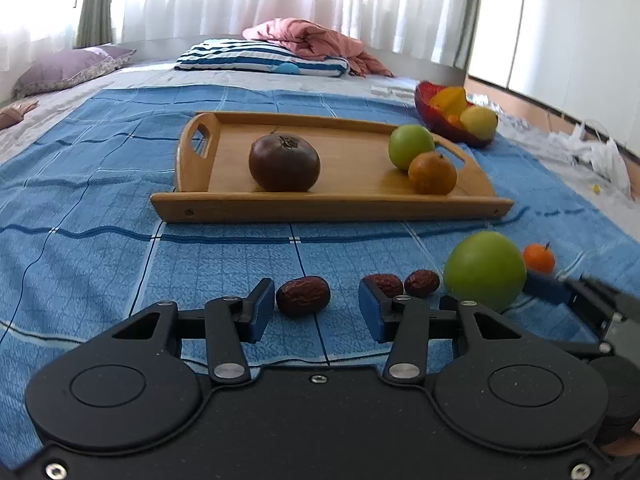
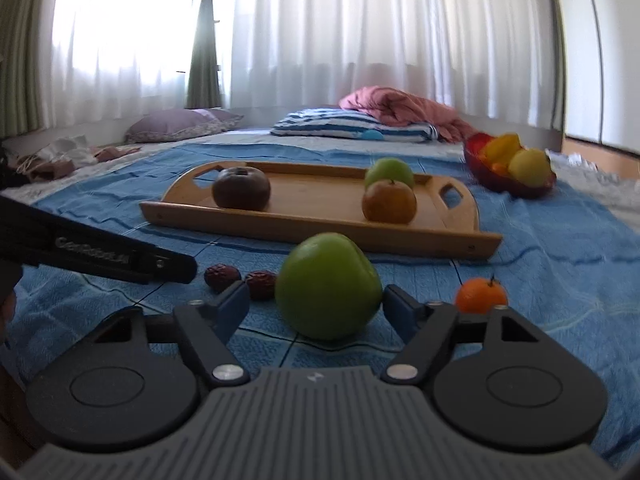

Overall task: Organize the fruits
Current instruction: 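Grasp a red date with the left tool while the right tool grasps the large green apple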

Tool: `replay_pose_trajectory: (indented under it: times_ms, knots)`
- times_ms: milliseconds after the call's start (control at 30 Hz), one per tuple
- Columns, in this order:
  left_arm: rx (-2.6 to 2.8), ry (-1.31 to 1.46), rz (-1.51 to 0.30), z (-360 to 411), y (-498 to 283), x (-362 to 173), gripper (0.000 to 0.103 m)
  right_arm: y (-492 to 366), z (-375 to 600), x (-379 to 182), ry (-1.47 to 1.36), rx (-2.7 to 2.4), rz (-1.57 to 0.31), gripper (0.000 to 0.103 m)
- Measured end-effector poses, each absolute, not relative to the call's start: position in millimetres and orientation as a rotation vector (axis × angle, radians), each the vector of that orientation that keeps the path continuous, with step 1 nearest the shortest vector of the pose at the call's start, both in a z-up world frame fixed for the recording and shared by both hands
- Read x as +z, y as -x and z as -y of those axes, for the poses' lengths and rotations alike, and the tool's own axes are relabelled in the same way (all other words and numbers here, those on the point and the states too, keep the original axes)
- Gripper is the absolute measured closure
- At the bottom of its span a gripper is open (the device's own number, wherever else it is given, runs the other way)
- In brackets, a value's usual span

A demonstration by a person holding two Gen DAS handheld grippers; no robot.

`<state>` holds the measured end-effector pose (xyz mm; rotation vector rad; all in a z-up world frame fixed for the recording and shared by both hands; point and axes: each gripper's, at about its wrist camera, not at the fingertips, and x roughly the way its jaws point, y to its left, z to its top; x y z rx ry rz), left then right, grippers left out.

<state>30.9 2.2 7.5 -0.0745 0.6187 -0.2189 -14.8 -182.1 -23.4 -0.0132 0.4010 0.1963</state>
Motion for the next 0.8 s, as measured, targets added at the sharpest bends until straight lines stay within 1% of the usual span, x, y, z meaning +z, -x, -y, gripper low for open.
replay_pose_trajectory:
  times_ms: [33, 100, 167, 200, 267, 500, 533, 600, 667, 733, 800]
  knots:
    - [-0.213, 0.09, -0.615, -3.5, -30.7, 8.2, 0.058, 14.6, 183.6, -24.3, -0.002, 0.195, -0.405, 0.027]
    - [-0.191, 0.105, -0.61, -4.7, -31.1, 9.2, 0.057, 14.9, 185.0, -25.7, -0.021, 0.183, -0.404, 0.034]
    - [-0.168, 0.11, -0.61, -4.7, -32.4, 8.6, 0.054, 14.0, 186.2, -26.5, -0.037, 0.171, -0.403, 0.037]
    - [-0.16, 0.111, -0.613, -4.3, -33.3, 7.9, 0.05, 13.1, 187.0, -26.6, -0.05, 0.169, -0.405, 0.037]
    - [-0.146, 0.117, -0.611, -3.5, -33.3, 6.3, 0.048, 11.1, 189.4, -26.8, -0.079, 0.169, -0.412, 0.038]
    - [-0.127, 0.116, -0.624, 1.3, -34.4, -0.5, 0.047, 7.6, 191.8, -29.7, -0.116, 0.165, -0.428, 0.04]
    - [-0.125, 0.118, -0.625, 1.7, -34.6, -1.2, 0.048, 7.6, 191.7, -30.3, -0.117, 0.165, -0.428, 0.04]
    - [-0.118, 0.118, -0.623, 2.2, -34.9, -2.0, 0.054, 8.1, 191.1, -30.5, -0.122, 0.164, -0.428, 0.04]
    - [-0.113, 0.113, -0.621, 3.2, -35.4, -2.4, 0.058, 7.6, 191.0, -30.7, -0.126, 0.164, -0.428, 0.041]
    - [-0.108, 0.108, -0.619, 3.9, -35.9, -2.9, 0.06, 7.1, 190.9, -31.0, -0.127, 0.164, -0.43, 0.041]
    - [-0.103, 0.1, -0.617, 4.4, -36.2, -3.2, 0.066, 7.3, 191.1, -31.5, -0.126, 0.166, -0.428, 0.041]
